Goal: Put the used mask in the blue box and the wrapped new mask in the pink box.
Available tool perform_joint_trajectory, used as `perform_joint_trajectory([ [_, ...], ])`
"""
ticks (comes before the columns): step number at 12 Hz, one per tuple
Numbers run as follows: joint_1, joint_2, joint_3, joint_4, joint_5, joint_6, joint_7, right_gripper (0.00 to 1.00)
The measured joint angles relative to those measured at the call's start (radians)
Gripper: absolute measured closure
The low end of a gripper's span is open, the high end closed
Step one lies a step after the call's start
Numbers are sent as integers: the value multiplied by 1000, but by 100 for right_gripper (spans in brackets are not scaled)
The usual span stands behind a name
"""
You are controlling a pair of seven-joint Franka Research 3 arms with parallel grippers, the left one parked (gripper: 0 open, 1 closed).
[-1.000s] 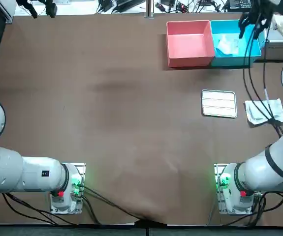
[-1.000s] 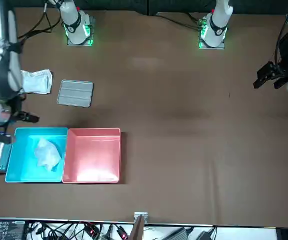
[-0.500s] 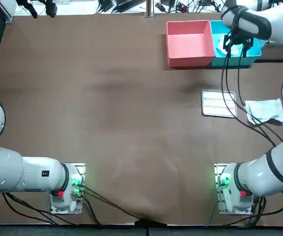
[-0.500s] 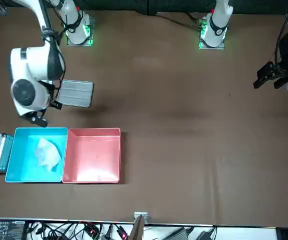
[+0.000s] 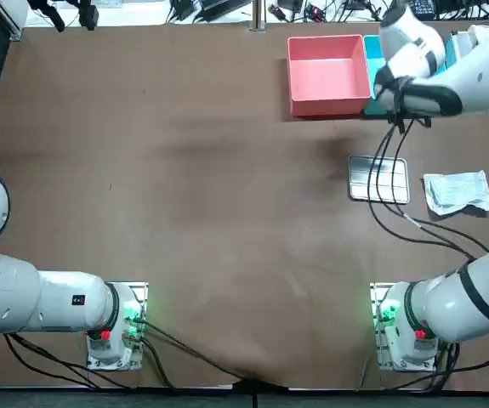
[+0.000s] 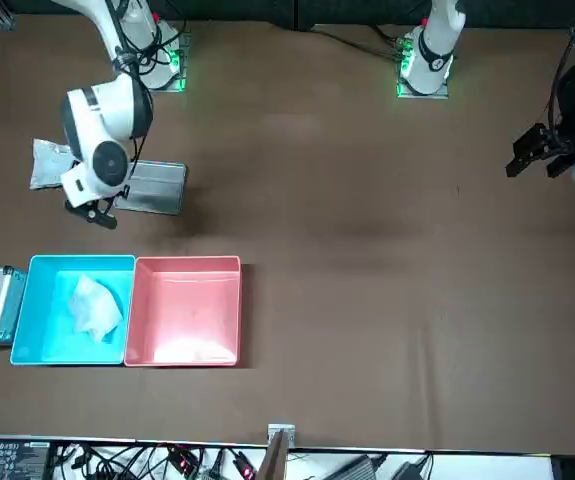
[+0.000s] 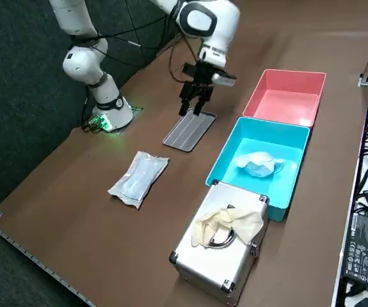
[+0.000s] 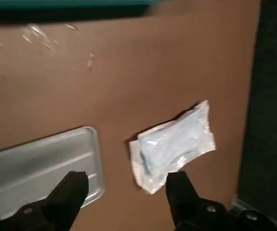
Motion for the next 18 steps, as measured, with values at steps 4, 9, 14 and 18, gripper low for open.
perform_joint_trajectory([
  [4,13,-43,0,-170,-151,49,49,0],
  [9,-18,-48,-7,-345,-347,129,129,0],
  [14,-63,-12,-10,-398,-435,168,181,0],
  [18,-77,69,-10,-410,-517,198,296,0],
])
